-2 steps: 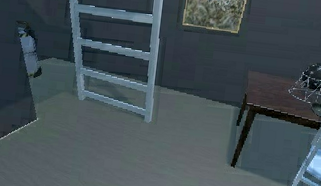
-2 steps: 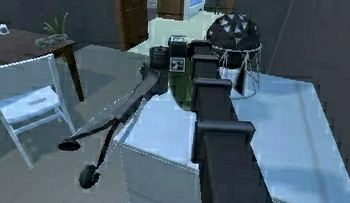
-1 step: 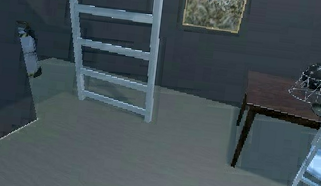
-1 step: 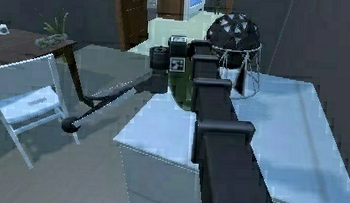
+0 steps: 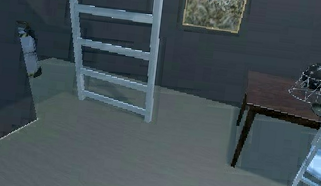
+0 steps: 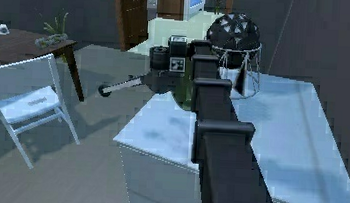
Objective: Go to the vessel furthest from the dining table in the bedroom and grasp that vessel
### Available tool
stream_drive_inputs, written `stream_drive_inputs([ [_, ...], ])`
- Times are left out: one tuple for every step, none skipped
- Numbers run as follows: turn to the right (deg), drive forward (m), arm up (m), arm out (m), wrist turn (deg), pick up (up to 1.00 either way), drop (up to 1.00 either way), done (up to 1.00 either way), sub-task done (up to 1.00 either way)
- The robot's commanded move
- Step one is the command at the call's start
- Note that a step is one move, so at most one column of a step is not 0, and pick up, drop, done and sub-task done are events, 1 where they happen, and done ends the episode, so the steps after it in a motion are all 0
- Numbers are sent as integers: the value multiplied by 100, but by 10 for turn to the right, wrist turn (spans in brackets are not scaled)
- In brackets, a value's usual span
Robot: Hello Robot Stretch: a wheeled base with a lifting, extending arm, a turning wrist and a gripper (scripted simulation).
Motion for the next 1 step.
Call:
stream_drive_inputs([
  [0,0,0,0,450,0,0,0,0],
])
